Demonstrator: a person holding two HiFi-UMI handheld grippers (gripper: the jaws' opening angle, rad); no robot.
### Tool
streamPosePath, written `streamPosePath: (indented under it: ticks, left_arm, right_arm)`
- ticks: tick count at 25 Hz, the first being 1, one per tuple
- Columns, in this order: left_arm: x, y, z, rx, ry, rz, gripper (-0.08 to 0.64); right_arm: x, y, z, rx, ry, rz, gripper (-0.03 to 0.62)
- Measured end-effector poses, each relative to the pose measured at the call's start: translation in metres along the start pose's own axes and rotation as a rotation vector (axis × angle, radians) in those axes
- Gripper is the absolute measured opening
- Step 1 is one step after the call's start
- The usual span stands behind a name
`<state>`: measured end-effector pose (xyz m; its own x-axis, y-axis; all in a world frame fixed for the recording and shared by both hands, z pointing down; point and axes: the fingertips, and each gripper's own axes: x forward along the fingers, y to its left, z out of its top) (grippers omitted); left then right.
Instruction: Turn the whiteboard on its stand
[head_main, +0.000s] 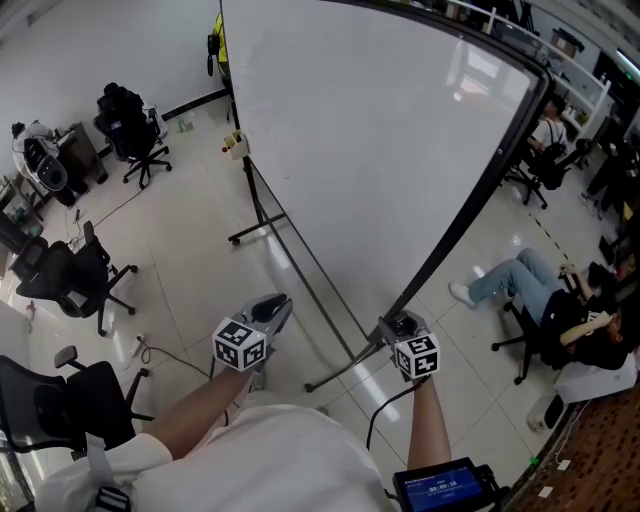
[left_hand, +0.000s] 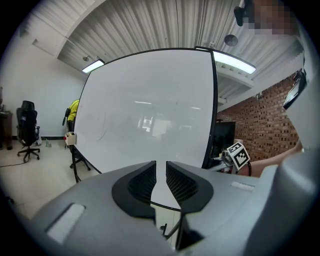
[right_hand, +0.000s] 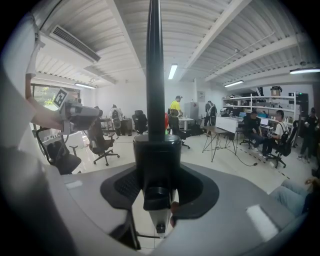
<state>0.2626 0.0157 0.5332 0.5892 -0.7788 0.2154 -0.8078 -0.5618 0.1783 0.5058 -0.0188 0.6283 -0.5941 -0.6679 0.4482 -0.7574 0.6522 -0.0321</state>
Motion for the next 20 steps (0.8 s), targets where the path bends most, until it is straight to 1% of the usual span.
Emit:
streamPosePath:
  ticks: [5, 10, 20]
  left_arm:
    - [0.001, -0.006, 0.005, 0.013, 0.002, 0.0, 0.066]
    - [0.006, -0.014, 0.003, 0.024, 0.02, -0.001, 0.066]
    - [0.019, -0.037, 0.007, 0.056, 0.037, -0.033, 0.066]
  right_arm:
    - [-0.004, -0.002, 0.0, -0.003, -0.01, 0.009, 0.186]
    - [-0.008, -0.003, -0.001, -0.005, -0.019, 0.012, 0.186]
    - [-0.023, -0.005, -0.008, -0.01, -0.01, 0.012, 0.186]
